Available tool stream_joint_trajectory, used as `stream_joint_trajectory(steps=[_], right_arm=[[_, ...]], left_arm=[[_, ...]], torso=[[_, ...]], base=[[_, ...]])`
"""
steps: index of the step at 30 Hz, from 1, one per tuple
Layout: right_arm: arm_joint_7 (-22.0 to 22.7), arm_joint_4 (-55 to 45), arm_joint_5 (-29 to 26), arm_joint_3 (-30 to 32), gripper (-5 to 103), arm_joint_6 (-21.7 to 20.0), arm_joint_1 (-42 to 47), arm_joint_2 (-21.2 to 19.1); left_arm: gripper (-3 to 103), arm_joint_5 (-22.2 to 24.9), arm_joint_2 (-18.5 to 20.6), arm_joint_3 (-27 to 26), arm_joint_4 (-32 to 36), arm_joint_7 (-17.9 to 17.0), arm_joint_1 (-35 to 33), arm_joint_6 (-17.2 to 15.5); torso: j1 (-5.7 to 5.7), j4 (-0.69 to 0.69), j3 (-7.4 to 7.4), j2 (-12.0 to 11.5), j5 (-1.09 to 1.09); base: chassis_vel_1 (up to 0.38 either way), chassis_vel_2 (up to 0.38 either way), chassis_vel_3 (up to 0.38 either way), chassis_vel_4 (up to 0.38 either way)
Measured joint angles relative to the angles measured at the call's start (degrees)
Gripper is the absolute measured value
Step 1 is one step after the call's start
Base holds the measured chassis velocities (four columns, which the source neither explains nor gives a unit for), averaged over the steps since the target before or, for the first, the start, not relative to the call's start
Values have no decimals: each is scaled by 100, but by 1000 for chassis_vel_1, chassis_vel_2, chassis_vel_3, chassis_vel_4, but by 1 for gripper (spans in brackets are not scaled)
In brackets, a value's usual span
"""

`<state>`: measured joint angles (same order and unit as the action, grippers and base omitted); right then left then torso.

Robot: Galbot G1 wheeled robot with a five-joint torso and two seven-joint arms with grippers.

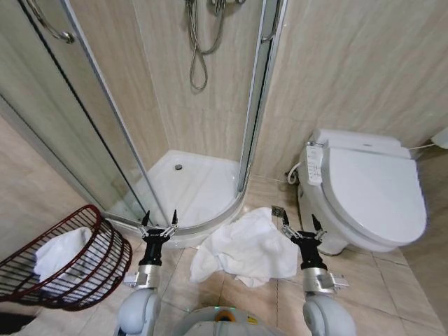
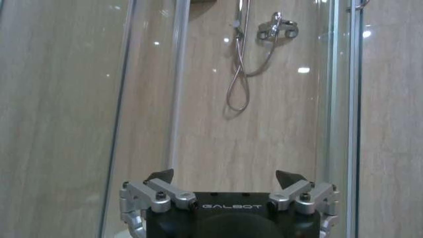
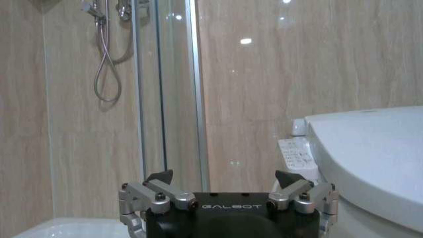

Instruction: Discard the used towel into the hamper.

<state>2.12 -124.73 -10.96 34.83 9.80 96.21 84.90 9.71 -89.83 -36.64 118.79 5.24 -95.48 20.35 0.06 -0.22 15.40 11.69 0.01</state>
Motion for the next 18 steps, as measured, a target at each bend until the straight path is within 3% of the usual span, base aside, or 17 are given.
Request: stream_joint_trajectory(steps=[6, 10, 17, 18], right_arm=[[-115, 105, -20, 17, 100, -144, -107, 21], [-478, 481, -107, 124, 100, -338, -289, 0], [-1764, 1645, -299, 275, 100, -830, -960, -455], [-1764, 1645, -299, 275, 100, -830, -960, -455]], left_arm=[[100, 15, 0, -2, -34, -74, 131, -9], [100, 8, 16, -4, 16, -181, 128, -60], [100, 16, -17, 4, 128, -402, 120, -87], [100, 16, -17, 4, 128, -402, 120, -87]], torso=[[-3, -1, -101, -127, -1], [-3, -1, -133, -159, -1], [-4, 0, -136, -158, 0], [-4, 0, -136, -158, 0]], base=[[0, 0, 0, 0], [0, 0, 0, 0], [0, 0, 0, 0], [0, 0, 0, 0]])
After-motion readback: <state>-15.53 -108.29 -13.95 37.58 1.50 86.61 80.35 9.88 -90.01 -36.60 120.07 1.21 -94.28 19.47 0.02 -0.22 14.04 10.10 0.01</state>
